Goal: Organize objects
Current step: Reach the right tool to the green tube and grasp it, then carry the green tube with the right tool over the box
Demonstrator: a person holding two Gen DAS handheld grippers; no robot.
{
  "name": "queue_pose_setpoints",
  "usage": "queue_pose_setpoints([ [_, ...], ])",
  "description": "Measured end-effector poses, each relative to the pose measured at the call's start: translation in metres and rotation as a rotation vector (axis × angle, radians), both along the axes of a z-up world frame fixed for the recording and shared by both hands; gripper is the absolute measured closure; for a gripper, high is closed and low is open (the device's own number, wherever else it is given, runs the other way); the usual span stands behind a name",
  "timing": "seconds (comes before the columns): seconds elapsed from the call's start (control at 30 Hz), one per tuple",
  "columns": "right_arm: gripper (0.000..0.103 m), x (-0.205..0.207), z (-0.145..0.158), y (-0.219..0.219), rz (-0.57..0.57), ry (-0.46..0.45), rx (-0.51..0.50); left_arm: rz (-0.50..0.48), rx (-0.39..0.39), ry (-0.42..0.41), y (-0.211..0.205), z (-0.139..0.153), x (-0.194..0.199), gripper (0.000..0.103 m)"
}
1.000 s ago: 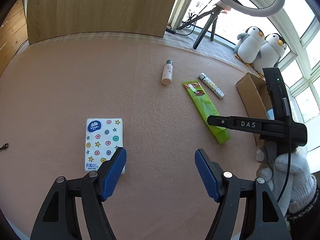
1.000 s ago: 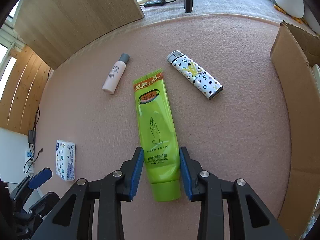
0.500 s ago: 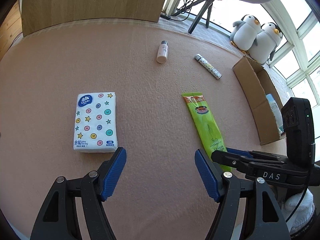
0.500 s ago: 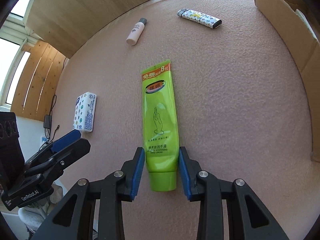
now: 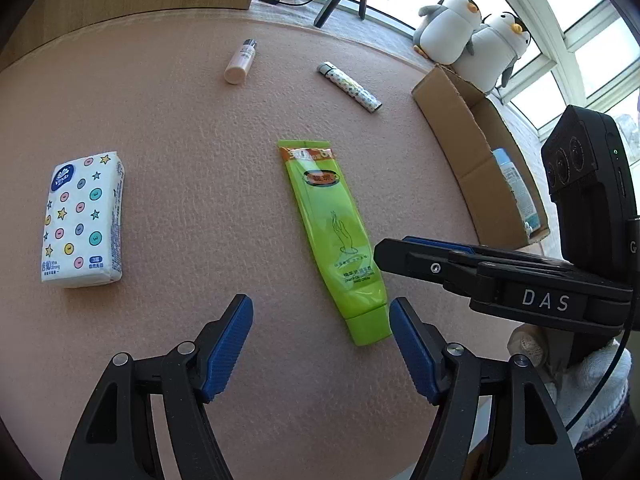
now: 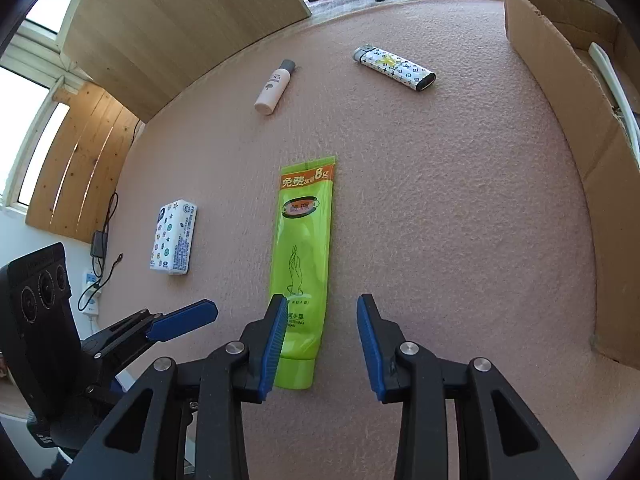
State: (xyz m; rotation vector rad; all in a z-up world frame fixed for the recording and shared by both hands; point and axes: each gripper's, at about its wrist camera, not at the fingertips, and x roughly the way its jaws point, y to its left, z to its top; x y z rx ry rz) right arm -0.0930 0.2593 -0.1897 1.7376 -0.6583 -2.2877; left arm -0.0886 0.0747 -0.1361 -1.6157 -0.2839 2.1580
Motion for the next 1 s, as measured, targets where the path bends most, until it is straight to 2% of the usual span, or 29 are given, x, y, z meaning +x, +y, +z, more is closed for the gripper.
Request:
queue_pose_setpoints([
  [0.2,0.070,-0.009,-0.006,-0.006,0.042,-0.029,-0.018,-0.013,0.031,-0.028,0.014,-0.007,-0.006,0.031],
  [0.3,0.070,-0.012,-0.012,-0.009,0.063,-0.052,-0.035,-0.024,0.044,-0.037,0.017,-0.009,-0.007,0.040],
  [0.53,0.070,-0.013,-0.013,-0.017,0.101,-0.059,-0.021,-0.041,0.049,-0.055,0.021,-0.014,-0.007,0.048],
  [0.67,0.070,-0.012,-0.013,-0.021,0.115,-0.057,-0.002,-0.047,0.047,-0.060,0.024,-0.014,-0.007,0.059],
  [0.77,0.070,-0.011,-0.012,-0.023,0.114,-0.043,0.029,-0.050,0.038,-0.053,0.025,-0.014,-0.006,0.059],
  [1.0,0.071,-0.003,-0.003,-0.013,0.070,-0.002,0.015,-0.051,0.034,-0.021,0.027,-0.001,-0.003,0.060],
])
